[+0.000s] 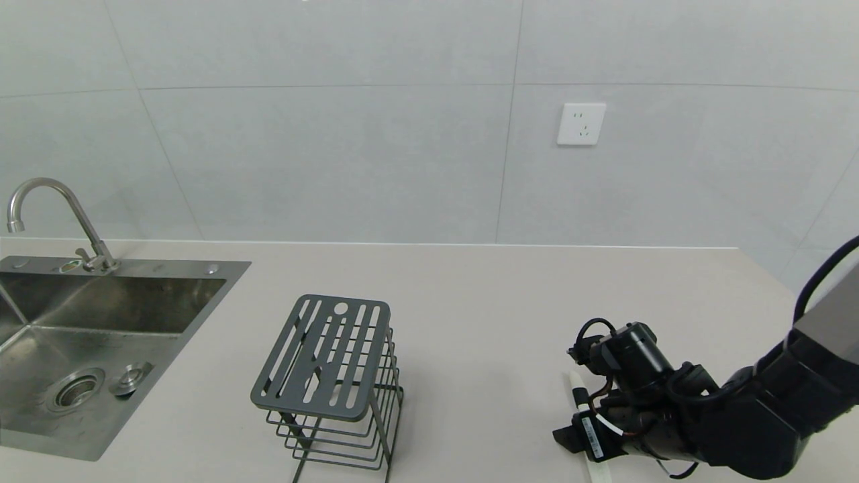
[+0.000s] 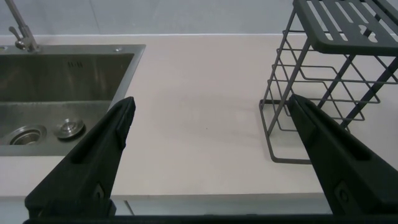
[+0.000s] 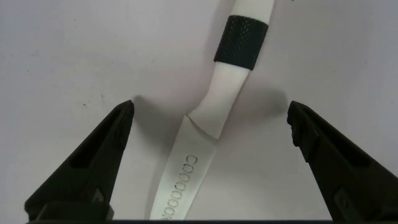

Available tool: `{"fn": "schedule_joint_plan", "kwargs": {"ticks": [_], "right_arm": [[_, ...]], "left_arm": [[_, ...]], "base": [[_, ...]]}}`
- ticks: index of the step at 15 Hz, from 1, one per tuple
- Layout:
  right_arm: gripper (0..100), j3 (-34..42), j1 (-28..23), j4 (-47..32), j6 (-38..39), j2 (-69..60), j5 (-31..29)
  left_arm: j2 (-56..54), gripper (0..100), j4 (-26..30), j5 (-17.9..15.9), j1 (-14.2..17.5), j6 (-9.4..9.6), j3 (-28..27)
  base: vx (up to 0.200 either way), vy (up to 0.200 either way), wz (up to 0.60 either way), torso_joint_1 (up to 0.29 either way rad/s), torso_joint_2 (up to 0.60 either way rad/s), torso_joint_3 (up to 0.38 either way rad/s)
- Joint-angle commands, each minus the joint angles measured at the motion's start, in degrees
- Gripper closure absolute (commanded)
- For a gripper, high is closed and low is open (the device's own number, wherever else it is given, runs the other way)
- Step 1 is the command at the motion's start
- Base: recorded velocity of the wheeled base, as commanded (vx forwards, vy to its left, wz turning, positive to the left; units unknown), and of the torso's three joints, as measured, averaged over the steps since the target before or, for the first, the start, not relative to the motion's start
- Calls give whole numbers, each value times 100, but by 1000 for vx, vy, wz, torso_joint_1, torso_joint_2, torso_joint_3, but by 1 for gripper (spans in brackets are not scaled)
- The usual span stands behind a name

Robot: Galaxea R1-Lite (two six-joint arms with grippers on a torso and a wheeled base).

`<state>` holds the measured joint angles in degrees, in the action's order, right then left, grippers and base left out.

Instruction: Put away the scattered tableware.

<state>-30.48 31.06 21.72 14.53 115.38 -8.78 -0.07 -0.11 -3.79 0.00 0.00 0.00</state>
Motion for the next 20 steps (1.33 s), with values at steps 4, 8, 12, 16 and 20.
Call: {"fn": "schedule_joint_plan", "kwargs": {"ticks": [4, 8, 12, 16, 20], "right_arm": [[100, 244, 23, 51, -3, 142, 8], [100, 490, 23, 350, -3, 309, 8], [100, 393, 14, 860, -38, 169, 8], [100, 472, -39, 1431, -469, -227, 69], [100, 798, -39, 2117, -987, -640, 526]], "left_arm": [[7, 0, 2, 1, 0, 0, 0], [7, 0, -7, 1, 0, 0, 0], [7, 0, 2, 1, 0, 0, 0], [7, 0, 2, 1, 0, 0, 0], [7, 0, 2, 1, 0, 0, 0]], "base": [[0, 0, 0, 0, 0, 0], [0, 0, 0, 0, 0, 0], [0, 0, 0, 0, 0, 0], [0, 0, 0, 0, 0, 0], [0, 0, 0, 0, 0, 0]]}}
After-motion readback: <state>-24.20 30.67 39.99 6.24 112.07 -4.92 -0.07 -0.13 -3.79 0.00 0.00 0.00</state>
